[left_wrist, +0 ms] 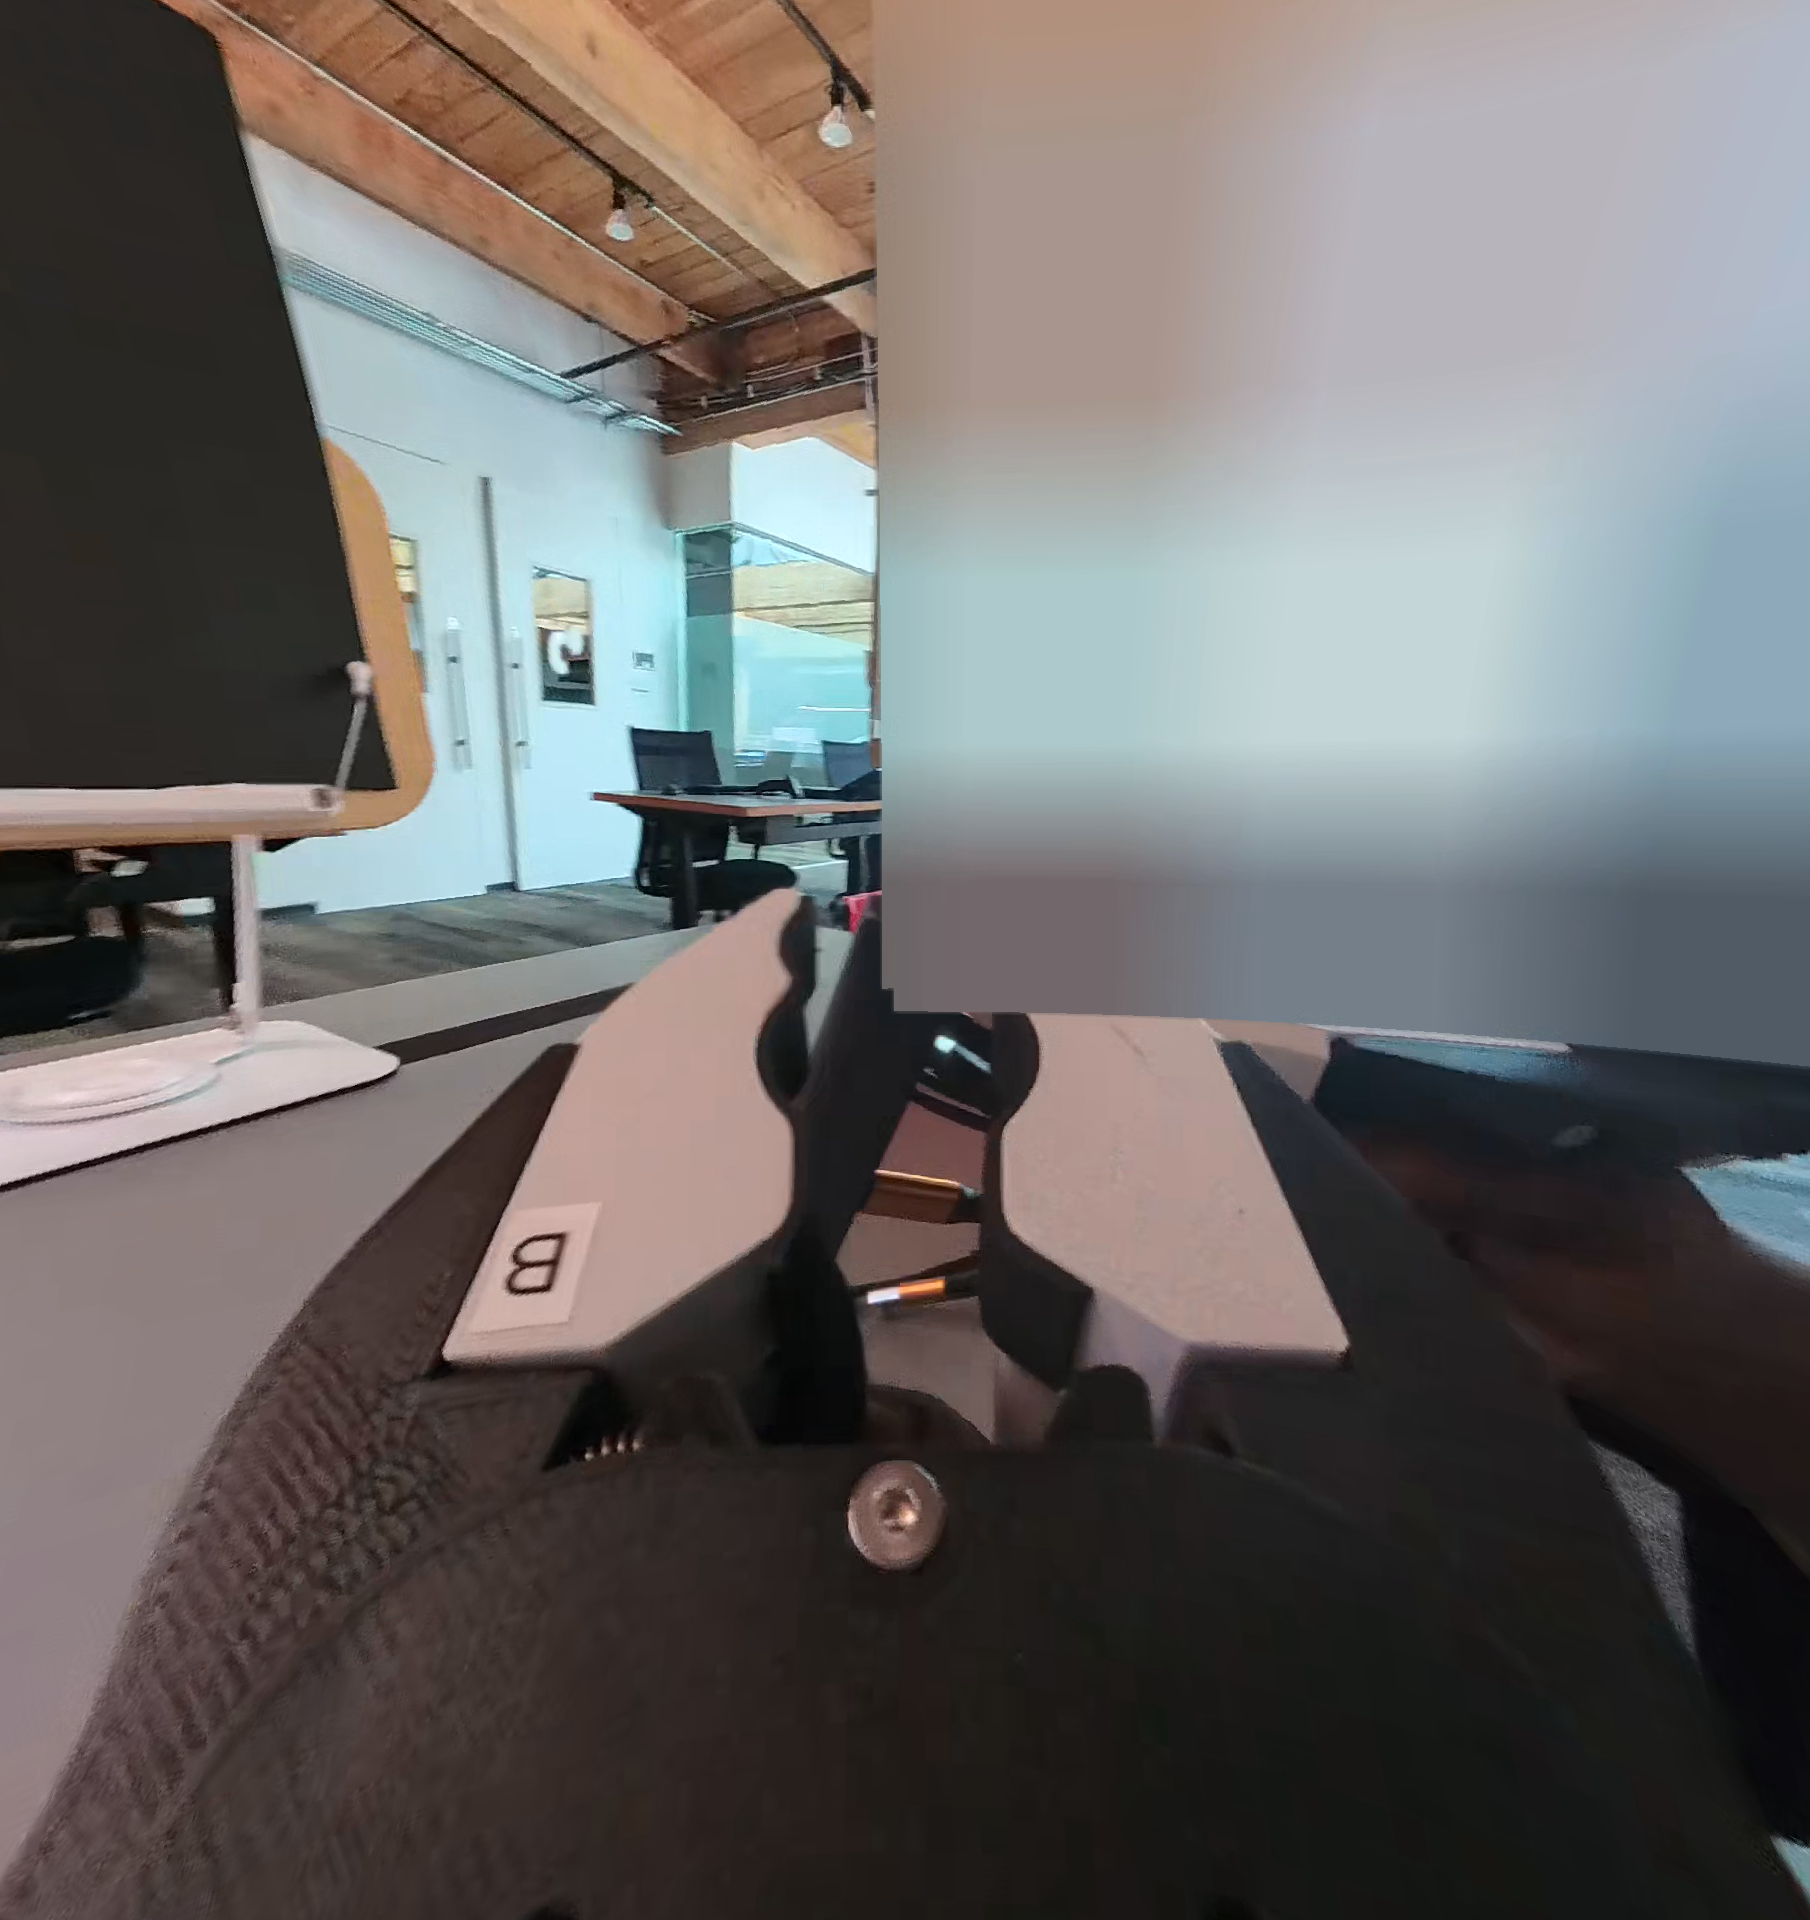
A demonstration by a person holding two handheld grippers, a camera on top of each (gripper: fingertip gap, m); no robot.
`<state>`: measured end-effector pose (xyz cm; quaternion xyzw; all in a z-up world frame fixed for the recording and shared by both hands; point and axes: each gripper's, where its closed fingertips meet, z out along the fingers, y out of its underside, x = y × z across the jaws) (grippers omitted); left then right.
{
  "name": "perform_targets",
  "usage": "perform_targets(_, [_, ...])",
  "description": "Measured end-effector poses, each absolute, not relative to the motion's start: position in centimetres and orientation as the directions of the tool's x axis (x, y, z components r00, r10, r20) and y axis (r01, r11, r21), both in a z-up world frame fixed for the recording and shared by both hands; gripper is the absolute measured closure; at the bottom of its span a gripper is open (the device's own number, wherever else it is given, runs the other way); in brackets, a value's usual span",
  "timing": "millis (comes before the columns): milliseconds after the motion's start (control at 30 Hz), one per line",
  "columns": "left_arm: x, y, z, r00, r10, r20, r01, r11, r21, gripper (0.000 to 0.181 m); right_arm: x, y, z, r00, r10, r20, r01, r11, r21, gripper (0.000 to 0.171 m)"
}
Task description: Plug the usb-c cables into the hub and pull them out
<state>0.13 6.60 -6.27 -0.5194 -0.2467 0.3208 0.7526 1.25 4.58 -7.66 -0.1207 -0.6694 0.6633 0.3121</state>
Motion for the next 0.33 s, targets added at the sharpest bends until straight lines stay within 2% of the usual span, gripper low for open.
perform_targets(200, [0.7,5.9,-6.3,0.554,0.805,-0.213,-0.392,0.027,-0.920,0.160,1.5,3.8,-8.0,-0.737,0.594,0.322,-0.302,0.138,-0.943,0.166])
perform_targets(333, [0.9,5.4,-7.6,0.462,0.811,-0.359,-0.415,-0.160,-0.896,0.160,1.4,3.6,-9.6,-0.713,0.606,0.352,-0.299,0.191,-0.935,0.167])
